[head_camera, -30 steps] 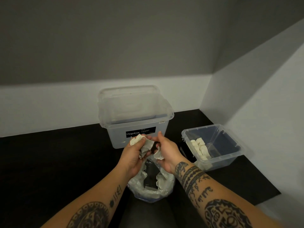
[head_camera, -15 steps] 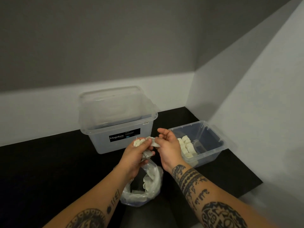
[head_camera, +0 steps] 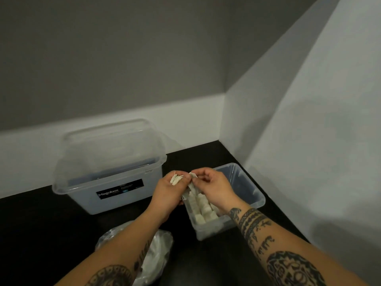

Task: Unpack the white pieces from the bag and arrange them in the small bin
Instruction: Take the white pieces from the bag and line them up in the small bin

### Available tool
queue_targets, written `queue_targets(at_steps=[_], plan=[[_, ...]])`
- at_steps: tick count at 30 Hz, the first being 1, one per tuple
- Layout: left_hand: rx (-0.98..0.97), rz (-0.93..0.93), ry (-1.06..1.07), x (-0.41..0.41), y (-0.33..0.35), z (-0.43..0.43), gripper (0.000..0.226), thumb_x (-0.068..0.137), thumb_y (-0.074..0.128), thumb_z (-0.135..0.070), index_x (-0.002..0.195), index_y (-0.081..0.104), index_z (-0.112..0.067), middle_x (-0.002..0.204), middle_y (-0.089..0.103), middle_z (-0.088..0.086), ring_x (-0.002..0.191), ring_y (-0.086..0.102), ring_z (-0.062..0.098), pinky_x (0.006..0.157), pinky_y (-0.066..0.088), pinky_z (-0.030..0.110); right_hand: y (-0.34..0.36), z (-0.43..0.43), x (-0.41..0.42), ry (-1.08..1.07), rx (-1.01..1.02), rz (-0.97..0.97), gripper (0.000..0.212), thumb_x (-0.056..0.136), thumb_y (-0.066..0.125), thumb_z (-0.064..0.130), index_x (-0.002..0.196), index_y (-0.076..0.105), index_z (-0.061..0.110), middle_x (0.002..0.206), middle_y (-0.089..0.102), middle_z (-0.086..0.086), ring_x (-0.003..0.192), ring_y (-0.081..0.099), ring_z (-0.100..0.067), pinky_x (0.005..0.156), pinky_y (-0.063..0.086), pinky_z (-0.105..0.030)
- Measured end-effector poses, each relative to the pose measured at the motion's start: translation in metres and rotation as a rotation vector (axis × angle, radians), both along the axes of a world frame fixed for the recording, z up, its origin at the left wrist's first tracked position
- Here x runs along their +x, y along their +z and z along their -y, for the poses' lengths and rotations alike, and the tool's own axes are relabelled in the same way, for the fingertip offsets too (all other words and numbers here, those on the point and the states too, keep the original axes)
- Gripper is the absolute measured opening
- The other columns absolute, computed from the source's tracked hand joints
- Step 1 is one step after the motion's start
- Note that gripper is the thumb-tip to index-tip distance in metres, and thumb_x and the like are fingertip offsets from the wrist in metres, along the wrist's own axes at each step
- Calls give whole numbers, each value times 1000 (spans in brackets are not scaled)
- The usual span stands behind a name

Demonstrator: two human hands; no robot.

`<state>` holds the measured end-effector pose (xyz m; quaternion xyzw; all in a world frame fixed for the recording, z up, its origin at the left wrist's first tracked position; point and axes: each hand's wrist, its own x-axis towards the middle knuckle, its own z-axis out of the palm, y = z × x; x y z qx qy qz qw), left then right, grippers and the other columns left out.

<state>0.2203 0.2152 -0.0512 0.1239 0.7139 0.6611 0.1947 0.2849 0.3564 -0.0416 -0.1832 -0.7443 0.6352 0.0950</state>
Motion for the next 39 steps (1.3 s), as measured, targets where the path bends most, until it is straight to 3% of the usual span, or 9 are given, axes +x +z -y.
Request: queue_targets(at_steps=[2, 5, 14, 18, 23, 27, 29, 32, 39], plan=[[8, -8, 32, -2, -2, -18, 7, 94, 73, -28, 91, 74, -22, 88, 76, 9, 78, 70, 21, 66, 58, 37, -2, -21, -3, -7, -50, -16, 13, 94, 72, 19, 106, 73, 21, 101, 77, 0, 97, 73, -15, 84, 60, -28], [-15, -27, 55, -4, -5, -35, 8, 93, 75, -28, 85, 73, -25, 85, 75, 8, 76, 68, 20, 63, 54, 35, -6, -43, -6, 58, -111, -11, 10, 92, 73, 21, 102, 73, 22, 101, 77, -1, 98, 73, -17, 90, 60, -35], [-150, -127, 49, -2, -10, -50, 14, 95, 72, -26, 86, 75, -37, 84, 74, -5, 77, 70, 13, 63, 56, 29, -11, -79, -11, 199, 41, -38, 14, 92, 73, 20, 105, 75, 23, 103, 75, 6, 99, 70, -6, 87, 58, -24], [-177, -101, 62, -3, -11, -52, 14, 95, 72, -27, 86, 75, -38, 85, 75, -6, 82, 72, 16, 65, 57, 30, -17, -87, -14, 238, 61, 5, 14, 92, 74, 19, 106, 74, 19, 101, 76, 1, 96, 71, -10, 84, 59, -23], [-164, -67, 150, -3, -13, -56, 9, 94, 72, -30, 96, 73, -39, 94, 72, -8, 86, 70, 14, 64, 56, 30, -24, -100, -15, 321, 268, 252, 9, 93, 72, 25, 100, 71, 21, 93, 76, -1, 87, 73, -16, 83, 62, -36], [-131, -55, 210, -1, -20, -60, 8, 94, 72, -31, 97, 73, -38, 97, 71, -4, 85, 69, 15, 63, 56, 30, -28, -104, -13, 541, 548, 596, 13, 94, 70, 22, 107, 68, 21, 94, 73, 0, 79, 71, -11, 75, 60, -26], [-109, -61, 231, 1, -23, -61, 7, 94, 72, -30, 97, 73, -36, 95, 72, -3, 83, 68, 14, 64, 56, 29, -37, -101, -14, 621, 686, 731, 17, 93, 70, 19, 110, 68, 18, 102, 73, -4, 89, 72, -17, 84, 61, -31], [-108, -76, 236, 2, -23, -62, 6, 95, 71, -29, 97, 73, -34, 94, 71, -4, 81, 68, 13, 64, 57, 27, -53, -97, -20, 670, 884, 782, 27, 92, 69, 22, 117, 68, 13, 114, 70, -6, 103, 67, -21, 91, 56, -32], [-125, -95, 257, 3, -23, -63, 5, 96, 70, -28, 94, 73, -33, 90, 71, -6, 76, 67, 6, 61, 56, 21, -71, -92, -34, 473, 460, 906, 26, 85, 79, 15, 109, 69, 12, 100, 76, -9, 88, 77, -21, 83, 63, -36]])
